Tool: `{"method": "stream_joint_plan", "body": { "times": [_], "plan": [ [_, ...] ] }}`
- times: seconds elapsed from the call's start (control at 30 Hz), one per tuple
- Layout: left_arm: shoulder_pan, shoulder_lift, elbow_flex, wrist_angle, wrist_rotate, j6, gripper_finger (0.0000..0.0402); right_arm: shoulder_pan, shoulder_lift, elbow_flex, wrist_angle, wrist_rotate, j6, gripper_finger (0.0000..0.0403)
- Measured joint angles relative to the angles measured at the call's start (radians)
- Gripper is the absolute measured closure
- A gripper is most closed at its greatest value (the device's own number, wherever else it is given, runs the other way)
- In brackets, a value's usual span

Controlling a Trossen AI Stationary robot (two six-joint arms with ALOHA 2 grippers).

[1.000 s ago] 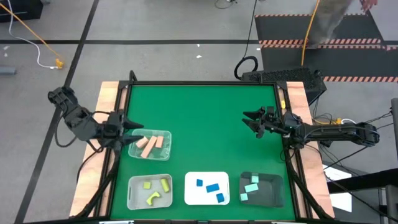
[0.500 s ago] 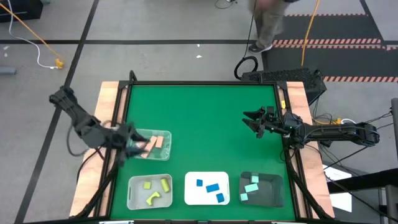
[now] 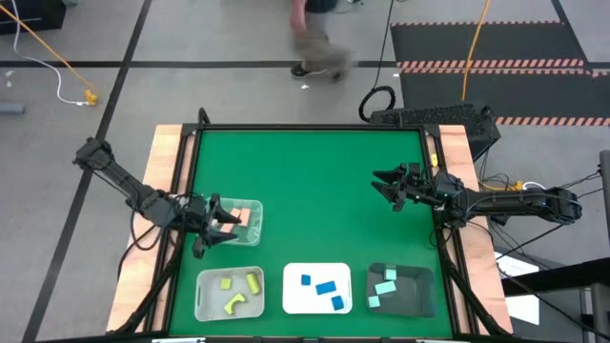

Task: Sort & place blocks by color
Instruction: Return to Home Position

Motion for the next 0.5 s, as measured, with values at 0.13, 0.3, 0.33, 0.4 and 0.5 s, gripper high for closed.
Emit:
{"method": "stream_joint_plan", "body": {
  "times": [0.13, 0.3, 0.33, 0.4, 0.5],
  "plan": [
    [0.032, -0.040, -0.062, 0.049, 0.035, -0.007, 0.0176, 0.000, 0.000, 0.000, 0.000, 0.000, 0.000, 0.0163],
    [0.085, -0.092, -0.129, 0.066, 0.047, -0.016, 0.0176, 0.000, 0.000, 0.000, 0.000, 0.000, 0.000, 0.0163],
    [0.098, -0.101, -0.142, 0.069, 0.046, -0.026, 0.0176, 0.000, 0.000, 0.000, 0.000, 0.000, 0.000, 0.0163],
    [0.122, -0.115, -0.164, 0.080, 0.047, -0.041, 0.0176, 0.000, 0.000, 0.000, 0.000, 0.000, 0.000, 0.0163],
    [0.155, -0.124, -0.192, 0.149, 0.067, -0.007, 0.0176, 0.000, 0.000, 0.000, 0.000, 0.000, 0.000, 0.0163]
  ]
}}
